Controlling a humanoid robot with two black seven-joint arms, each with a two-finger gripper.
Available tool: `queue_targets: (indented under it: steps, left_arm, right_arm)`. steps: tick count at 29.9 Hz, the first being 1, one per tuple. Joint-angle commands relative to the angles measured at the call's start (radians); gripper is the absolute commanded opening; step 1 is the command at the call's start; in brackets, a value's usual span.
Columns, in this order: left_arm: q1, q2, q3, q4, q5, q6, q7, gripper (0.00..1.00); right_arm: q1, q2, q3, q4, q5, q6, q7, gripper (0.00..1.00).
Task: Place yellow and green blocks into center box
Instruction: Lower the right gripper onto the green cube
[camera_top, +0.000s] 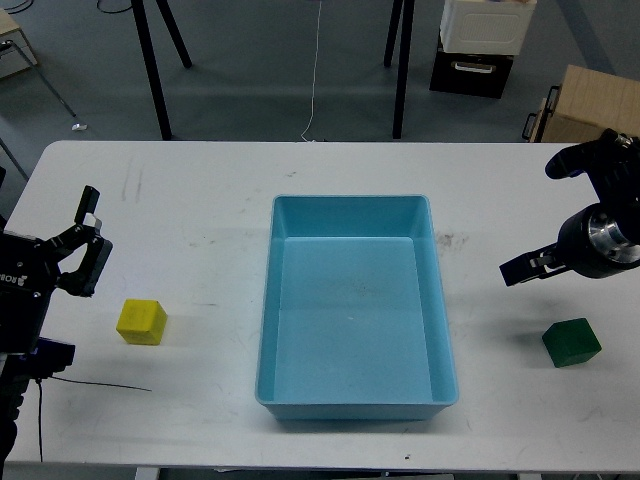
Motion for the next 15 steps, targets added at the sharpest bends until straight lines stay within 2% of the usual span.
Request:
queue_targets:
  steps: [1,15]
  left_arm:
    - [-0.001,0.0,0.002,0.001,0.0,0.0,0.0,1.0]
    - [0.004,0.0,0.003,0.005,0.0,0.0,0.0,1.0]
  right_arm:
    - [-0.046,-0.041,0.0,0.001,-0.006,0.0,0.0,1.0]
    - [-0.185,-0.043,0.003,-0.008,-0.085,0.0,0.006,1.0]
